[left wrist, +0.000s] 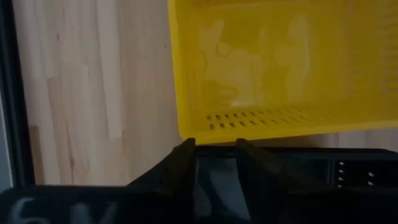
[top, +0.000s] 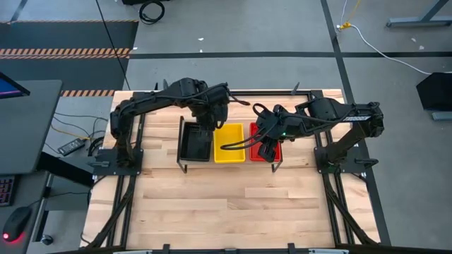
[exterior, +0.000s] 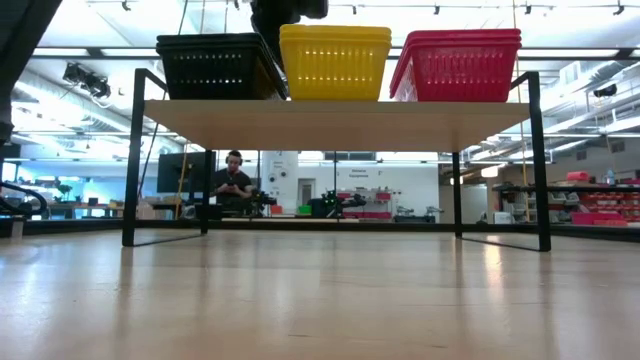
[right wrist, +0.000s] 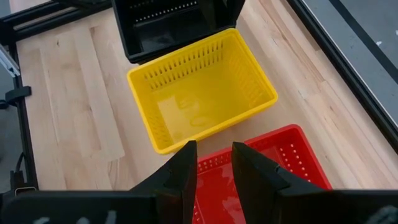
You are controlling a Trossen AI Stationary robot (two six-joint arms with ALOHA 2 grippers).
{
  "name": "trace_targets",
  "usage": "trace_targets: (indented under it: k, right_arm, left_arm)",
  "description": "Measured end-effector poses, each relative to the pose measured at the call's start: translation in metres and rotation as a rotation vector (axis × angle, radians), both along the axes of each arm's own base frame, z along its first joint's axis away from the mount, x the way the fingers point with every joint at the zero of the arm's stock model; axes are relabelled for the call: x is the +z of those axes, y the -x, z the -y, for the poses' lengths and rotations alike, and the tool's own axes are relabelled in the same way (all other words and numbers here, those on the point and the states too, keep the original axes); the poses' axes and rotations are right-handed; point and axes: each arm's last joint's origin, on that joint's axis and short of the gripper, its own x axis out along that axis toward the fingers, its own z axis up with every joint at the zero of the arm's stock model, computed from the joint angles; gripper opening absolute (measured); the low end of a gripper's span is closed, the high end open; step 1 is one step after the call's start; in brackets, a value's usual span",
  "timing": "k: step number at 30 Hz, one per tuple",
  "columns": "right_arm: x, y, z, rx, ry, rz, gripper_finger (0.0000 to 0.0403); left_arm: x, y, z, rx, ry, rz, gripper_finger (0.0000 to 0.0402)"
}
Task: Stack baskets on shelf by color
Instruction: Stack the black basket on the stacked black baskets on the shelf
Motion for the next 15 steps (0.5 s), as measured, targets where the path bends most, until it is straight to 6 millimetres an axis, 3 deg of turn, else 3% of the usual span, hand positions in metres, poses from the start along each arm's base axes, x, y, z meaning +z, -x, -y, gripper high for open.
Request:
trace_targets:
  k: [15]
  right_arm:
    - [0.0001, -0.0001, 0.0005, 0.000, 0.002, 0.000, 0.0105]
  left_arm:
    - [-0.0003, -0.0009, -0.0005, -0.033, -0.014, 0.005, 0.0121]
